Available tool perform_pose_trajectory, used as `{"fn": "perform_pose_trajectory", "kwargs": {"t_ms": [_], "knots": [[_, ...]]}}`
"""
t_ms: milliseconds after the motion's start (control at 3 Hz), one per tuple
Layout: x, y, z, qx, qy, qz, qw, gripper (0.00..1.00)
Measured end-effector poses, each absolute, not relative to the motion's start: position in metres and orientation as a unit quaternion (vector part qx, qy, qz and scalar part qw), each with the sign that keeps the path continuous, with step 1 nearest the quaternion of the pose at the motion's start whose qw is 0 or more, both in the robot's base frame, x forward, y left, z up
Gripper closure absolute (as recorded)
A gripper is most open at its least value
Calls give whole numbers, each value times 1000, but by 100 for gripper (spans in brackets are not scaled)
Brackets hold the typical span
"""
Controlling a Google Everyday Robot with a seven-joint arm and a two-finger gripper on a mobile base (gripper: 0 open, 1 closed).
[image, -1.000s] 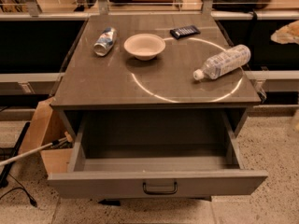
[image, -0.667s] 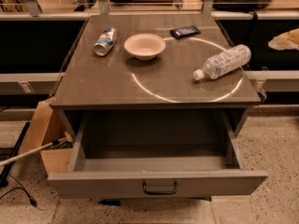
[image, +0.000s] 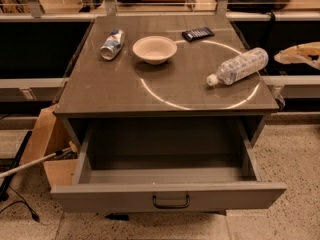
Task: Close top drawer
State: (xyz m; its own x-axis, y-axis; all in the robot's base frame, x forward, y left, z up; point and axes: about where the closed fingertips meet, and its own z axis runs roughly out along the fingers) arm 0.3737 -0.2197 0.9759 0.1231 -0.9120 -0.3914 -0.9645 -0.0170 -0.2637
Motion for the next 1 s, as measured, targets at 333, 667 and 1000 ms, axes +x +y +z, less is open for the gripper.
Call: {"fn": "perform_pose_trajectory", "kwargs": {"t_ms": [333,667,1000], "knots": [[374,-218,974,-712,658,56,238,0],[374,-209,965,-719,649,60,241,0],[368,-201,953,-725,645,75,232,3]]}}
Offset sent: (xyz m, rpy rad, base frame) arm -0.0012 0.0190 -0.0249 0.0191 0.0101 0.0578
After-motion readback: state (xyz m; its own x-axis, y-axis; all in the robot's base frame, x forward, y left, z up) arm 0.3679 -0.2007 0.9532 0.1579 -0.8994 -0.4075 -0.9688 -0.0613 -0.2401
